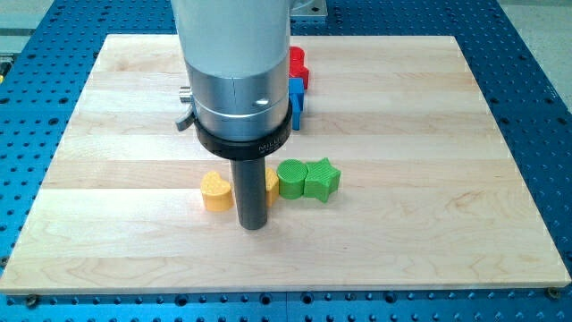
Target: Put the yellow heart to the left of the yellow hexagon
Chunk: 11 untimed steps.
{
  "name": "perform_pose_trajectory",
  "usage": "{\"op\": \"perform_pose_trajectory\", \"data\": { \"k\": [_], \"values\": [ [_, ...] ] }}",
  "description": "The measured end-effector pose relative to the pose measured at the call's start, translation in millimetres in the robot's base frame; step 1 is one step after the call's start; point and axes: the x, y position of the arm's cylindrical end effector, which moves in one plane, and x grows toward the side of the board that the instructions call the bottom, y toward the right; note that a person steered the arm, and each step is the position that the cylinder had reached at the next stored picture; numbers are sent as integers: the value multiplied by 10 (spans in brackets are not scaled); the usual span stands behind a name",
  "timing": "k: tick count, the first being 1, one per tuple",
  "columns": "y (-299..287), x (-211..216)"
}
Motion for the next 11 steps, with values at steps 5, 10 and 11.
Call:
{"op": "perform_pose_trajectory", "data": {
  "k": [5, 10, 11],
  "values": [
    [-65, -59],
    [-1028, -46],
    [-981, -247]
  ]
}}
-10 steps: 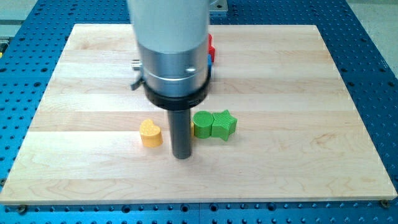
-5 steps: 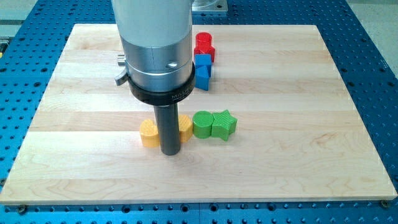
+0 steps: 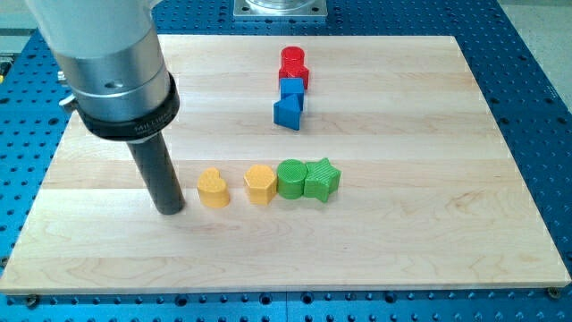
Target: Put the yellow heart to the left of the yellow hexagon
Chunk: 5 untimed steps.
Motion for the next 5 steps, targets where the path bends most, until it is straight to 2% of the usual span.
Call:
{"op": "perform_pose_trajectory", "data": {
  "k": [3, 4, 5],
  "values": [
    [359, -296],
    [305, -490],
    [-231, -616]
  ]
}}
